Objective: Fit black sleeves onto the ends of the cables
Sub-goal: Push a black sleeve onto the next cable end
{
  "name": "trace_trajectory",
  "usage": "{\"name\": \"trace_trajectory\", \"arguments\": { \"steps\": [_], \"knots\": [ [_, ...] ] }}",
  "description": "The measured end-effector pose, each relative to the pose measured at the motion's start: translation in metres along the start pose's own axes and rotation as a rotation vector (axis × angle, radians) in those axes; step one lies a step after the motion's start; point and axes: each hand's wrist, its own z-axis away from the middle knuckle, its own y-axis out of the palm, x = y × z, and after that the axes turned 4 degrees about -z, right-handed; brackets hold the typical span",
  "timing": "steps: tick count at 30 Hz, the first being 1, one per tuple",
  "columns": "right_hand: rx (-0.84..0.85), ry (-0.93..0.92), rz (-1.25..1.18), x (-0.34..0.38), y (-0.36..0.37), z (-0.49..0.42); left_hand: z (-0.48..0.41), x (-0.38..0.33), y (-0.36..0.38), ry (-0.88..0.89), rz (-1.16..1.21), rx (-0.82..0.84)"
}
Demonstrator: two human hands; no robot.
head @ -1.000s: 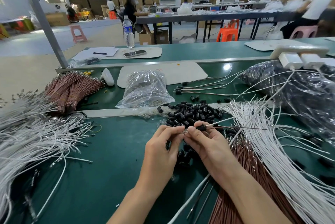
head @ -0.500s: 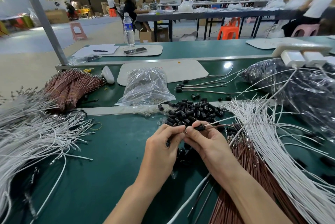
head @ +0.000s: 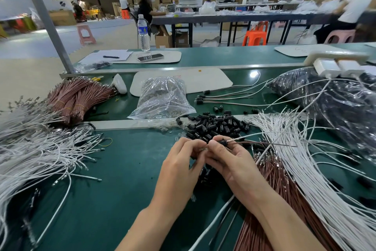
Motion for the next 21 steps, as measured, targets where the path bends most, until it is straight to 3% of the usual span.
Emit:
{"name": "trace_trajectory", "arguments": {
  "steps": [11, 21],
  "knots": [
    [-0.079, -0.03, 0.001, 0.0013, -0.0025, -0.0036, 0.0005, 0.001, -0.0009, -0.012, 0.029, -0.011],
    [-0.052, 0.027, -0.06, -0.0007, -0.0005, -0.0011, -0.0008, 0.0, 0.0, -0.11, 0.13, -0.072]
  ]
}}
